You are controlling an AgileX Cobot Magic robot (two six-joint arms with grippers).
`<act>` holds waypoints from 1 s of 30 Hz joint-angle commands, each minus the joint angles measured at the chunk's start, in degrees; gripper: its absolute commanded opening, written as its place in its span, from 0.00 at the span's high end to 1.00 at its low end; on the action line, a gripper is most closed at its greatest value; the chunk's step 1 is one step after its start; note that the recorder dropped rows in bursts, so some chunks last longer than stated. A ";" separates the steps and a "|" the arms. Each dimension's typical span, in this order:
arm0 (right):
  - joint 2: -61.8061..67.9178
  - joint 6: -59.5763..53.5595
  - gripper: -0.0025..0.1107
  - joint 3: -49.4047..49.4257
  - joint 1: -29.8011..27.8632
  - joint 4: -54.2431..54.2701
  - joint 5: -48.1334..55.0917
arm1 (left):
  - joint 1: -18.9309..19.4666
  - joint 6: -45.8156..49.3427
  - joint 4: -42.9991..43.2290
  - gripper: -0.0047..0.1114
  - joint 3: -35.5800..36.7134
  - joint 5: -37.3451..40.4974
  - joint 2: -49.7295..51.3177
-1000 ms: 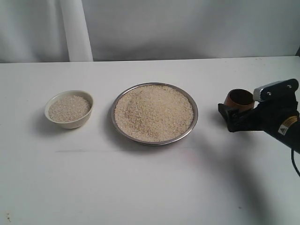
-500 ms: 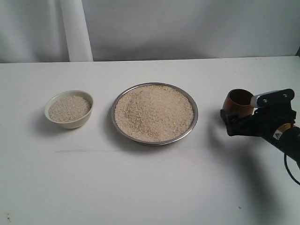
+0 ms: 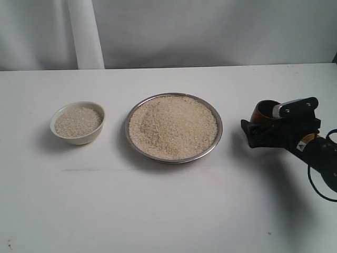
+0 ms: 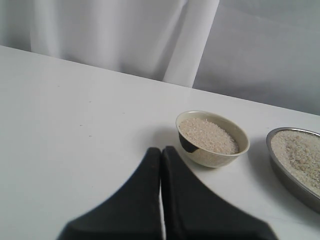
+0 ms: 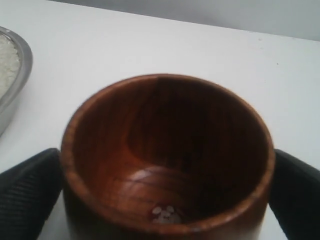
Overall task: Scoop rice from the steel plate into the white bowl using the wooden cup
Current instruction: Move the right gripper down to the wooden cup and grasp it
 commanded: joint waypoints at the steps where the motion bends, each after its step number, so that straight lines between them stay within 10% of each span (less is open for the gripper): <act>1: 0.88 -0.07 0.05 -0.75 -0.37 -0.69 -3.42 | -0.27 -0.22 -0.09 0.96 -0.37 -0.58 -0.14; 30: 0.88 0.99 0.05 -0.75 -0.27 0.18 -3.06 | -0.27 -0.22 -0.09 0.96 -0.37 -0.58 -0.14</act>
